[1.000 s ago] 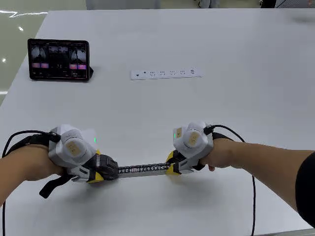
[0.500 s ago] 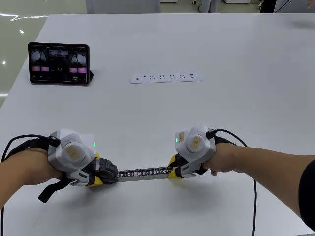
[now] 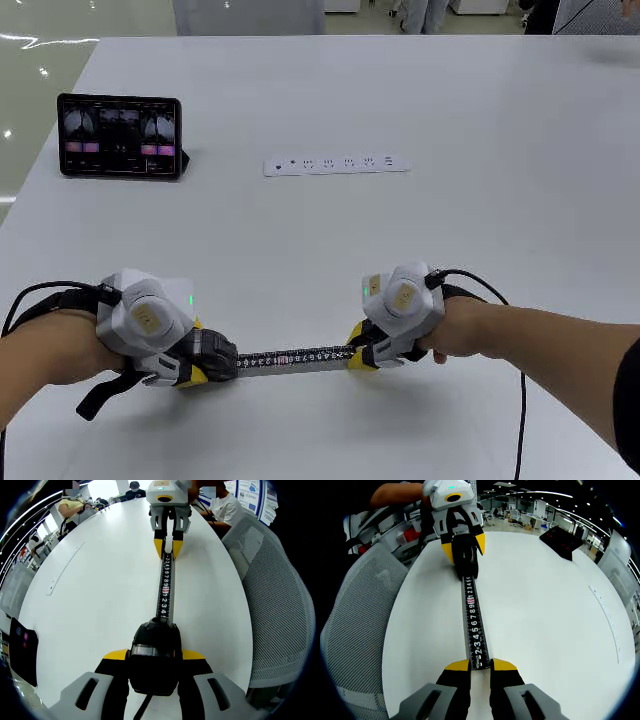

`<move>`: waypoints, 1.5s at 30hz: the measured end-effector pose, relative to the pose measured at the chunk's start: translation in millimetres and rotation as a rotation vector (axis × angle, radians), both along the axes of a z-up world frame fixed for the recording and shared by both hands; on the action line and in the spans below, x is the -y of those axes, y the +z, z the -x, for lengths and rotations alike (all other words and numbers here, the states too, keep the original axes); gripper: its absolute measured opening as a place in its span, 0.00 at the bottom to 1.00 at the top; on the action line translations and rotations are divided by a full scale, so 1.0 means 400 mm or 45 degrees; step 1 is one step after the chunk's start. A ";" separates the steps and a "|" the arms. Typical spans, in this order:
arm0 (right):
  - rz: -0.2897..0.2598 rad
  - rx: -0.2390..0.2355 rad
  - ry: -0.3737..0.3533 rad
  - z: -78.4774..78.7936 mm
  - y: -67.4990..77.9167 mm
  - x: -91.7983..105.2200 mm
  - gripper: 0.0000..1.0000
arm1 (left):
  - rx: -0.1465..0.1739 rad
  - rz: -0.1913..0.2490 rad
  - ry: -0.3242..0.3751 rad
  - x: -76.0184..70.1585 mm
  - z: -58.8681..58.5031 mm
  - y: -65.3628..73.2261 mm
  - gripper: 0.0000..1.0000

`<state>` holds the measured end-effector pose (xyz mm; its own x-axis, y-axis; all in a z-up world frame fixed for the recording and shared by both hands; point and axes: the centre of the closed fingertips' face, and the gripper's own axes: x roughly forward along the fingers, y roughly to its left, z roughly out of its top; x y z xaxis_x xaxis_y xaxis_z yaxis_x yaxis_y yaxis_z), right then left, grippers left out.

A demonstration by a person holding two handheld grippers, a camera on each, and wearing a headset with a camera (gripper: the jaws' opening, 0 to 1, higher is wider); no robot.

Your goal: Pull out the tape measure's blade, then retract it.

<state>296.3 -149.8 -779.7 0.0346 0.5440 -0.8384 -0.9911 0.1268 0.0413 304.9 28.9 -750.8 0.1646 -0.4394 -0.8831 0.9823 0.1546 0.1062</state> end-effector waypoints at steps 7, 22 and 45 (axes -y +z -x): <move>-0.006 -0.002 -0.019 -0.001 0.000 0.010 0.10 | 0.002 0.000 -0.001 0.003 0.002 0.000 0.32; 0.001 -0.011 -0.030 0.000 0.000 0.035 0.10 | 0.003 -0.001 -0.002 0.003 0.003 -0.002 0.32; 0.004 -0.022 -0.042 -0.008 0.002 0.069 0.10 | 0.003 0.003 0.002 0.006 0.007 0.007 0.32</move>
<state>299.5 -177.3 -779.0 0.0380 0.5401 -0.8408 -0.9855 0.1596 0.0580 302.1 26.6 -748.2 0.1677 -0.4412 -0.8816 0.9817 0.1565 0.1085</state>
